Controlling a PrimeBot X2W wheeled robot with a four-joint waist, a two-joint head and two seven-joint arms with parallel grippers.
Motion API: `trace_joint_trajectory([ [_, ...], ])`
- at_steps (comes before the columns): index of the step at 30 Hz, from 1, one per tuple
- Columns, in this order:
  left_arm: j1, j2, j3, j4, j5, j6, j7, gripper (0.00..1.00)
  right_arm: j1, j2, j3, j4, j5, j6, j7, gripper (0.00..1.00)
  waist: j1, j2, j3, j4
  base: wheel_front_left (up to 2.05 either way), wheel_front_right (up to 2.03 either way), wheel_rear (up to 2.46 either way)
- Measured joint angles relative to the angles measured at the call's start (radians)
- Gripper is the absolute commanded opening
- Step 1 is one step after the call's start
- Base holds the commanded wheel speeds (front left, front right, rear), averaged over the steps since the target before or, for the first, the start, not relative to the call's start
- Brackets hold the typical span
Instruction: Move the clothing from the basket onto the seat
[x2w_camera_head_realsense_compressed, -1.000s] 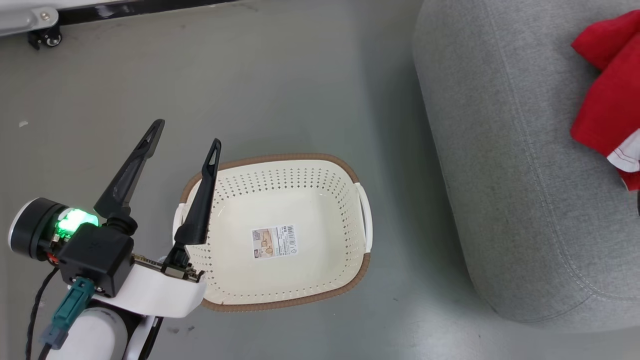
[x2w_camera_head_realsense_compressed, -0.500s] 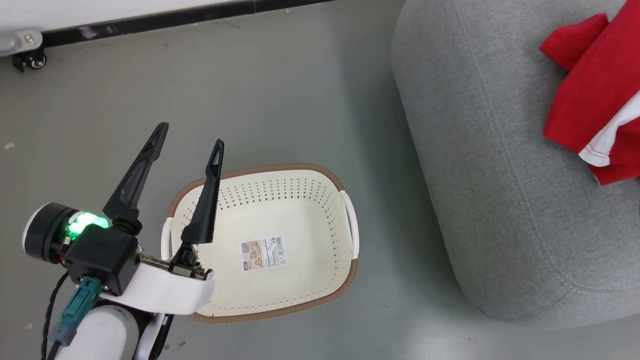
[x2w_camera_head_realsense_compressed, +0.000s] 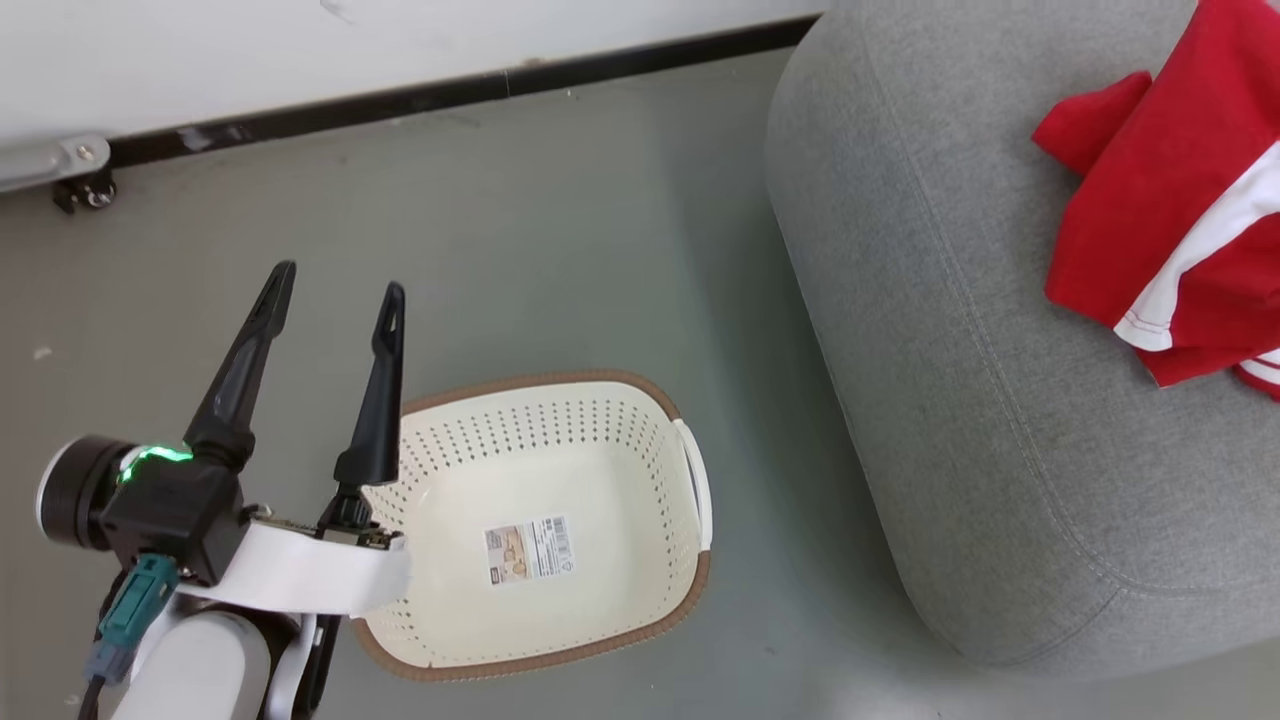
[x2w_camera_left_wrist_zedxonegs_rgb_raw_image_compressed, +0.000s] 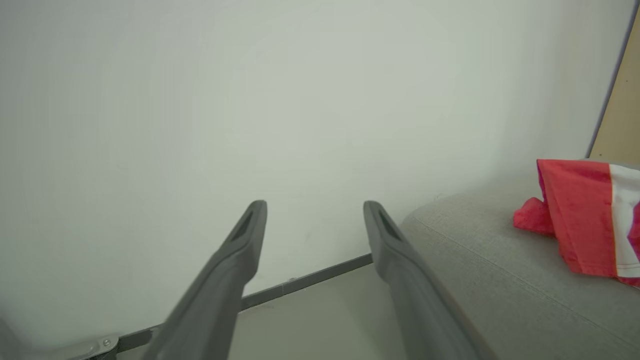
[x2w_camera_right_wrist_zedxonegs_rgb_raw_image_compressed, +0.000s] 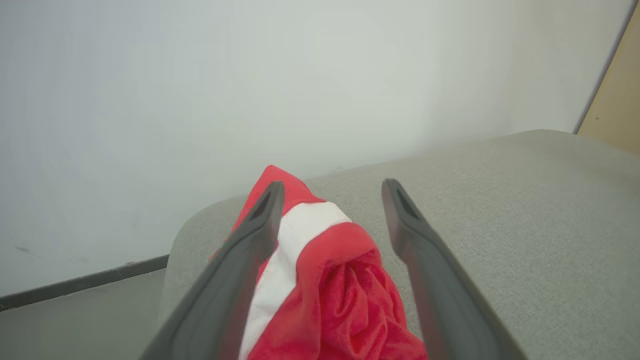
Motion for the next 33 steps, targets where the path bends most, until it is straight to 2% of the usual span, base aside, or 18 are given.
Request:
trace_joint_trajectory([
  [11, 0.072, -0.028, 0.063, 0.067, -0.033, 0.05, -0.019, 1.0, -0.001, 0.025, 0.059, -0.141, -0.061, 0.0, 0.0, 1.0, 0.0, 0.0, -0.083, 0.031, 0.0, 0.0, 0.0],
  [25, 0.152, -0.067, 0.096, 0.115, -0.04, 0.114, -0.029, 1.0, 0.064, 0.136, 0.092, -0.23, -0.069, 0.0, -0.002, 1.0, -0.0001, 0.0, -0.192, 0.1, 0.0, 0.0, 0.0],
  [33, 0.188, -0.076, 0.103, 0.151, -0.066, 0.122, -0.03, 1.0, 0.133, 0.193, 0.079, -0.297, -0.089, 0.0, -0.002, 1.0, 0.0, 0.0, -0.25, 0.141, 0.0, 0.0, 0.0],
])
